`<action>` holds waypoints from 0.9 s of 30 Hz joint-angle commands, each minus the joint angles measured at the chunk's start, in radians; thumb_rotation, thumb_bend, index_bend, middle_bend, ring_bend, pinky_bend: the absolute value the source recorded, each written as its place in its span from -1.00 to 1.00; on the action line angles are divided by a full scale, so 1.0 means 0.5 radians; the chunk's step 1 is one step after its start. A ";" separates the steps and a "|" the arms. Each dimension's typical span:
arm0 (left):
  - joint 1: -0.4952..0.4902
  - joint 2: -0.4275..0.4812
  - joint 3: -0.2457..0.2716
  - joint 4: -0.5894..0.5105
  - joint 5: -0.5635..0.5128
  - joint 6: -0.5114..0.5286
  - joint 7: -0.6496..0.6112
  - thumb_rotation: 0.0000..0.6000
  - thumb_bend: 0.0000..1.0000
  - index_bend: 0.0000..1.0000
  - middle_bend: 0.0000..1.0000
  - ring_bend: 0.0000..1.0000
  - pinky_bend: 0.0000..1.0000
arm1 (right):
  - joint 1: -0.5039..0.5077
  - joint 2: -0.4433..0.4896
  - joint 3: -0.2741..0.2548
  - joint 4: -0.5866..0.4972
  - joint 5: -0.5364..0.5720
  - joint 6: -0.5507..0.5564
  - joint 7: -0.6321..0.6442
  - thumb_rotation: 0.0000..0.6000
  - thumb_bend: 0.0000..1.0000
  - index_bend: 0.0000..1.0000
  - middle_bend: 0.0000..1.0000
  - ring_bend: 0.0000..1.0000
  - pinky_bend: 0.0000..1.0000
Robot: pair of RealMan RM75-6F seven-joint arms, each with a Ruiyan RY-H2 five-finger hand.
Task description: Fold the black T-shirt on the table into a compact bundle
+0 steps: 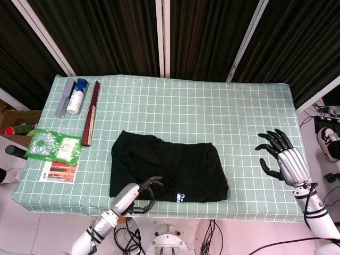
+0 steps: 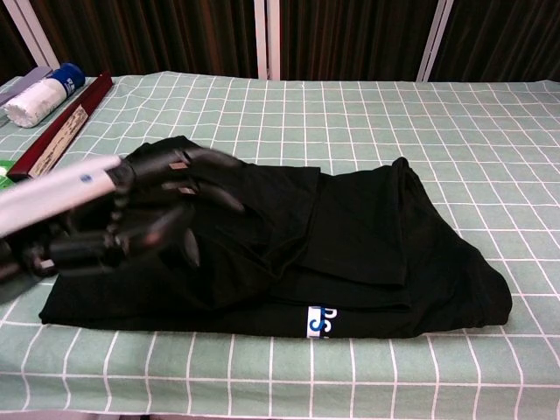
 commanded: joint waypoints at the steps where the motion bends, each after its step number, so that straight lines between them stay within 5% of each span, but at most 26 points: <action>1: 0.127 0.059 -0.281 0.150 -0.177 0.335 0.440 -0.04 -0.21 -0.69 -0.49 -0.12 -0.29 | -0.001 -0.001 0.000 0.000 -0.003 0.005 0.006 1.00 -0.08 -0.17 -0.61 -0.81 -0.79; 6: 0.095 0.055 -0.410 0.317 -0.488 0.218 0.701 -0.05 -0.19 -0.70 -0.52 -0.23 -0.32 | -0.006 -0.008 -0.003 0.005 -0.003 0.014 0.007 1.00 -0.08 -0.17 -0.61 -0.81 -0.79; 13: 0.065 -0.033 -0.430 0.528 -0.698 0.087 0.830 -0.09 -0.17 -0.71 -0.52 -0.30 -0.34 | -0.014 -0.014 -0.005 0.014 0.007 0.018 0.013 1.00 -0.08 -0.17 -0.61 -0.81 -0.79; 27: -0.013 -0.223 -0.292 0.525 -0.492 -0.058 0.791 -0.09 -0.12 -0.70 -0.52 -0.30 -0.36 | -0.029 0.007 -0.007 -0.013 0.027 0.015 -0.008 1.00 -0.08 -0.17 -0.61 -0.81 -0.78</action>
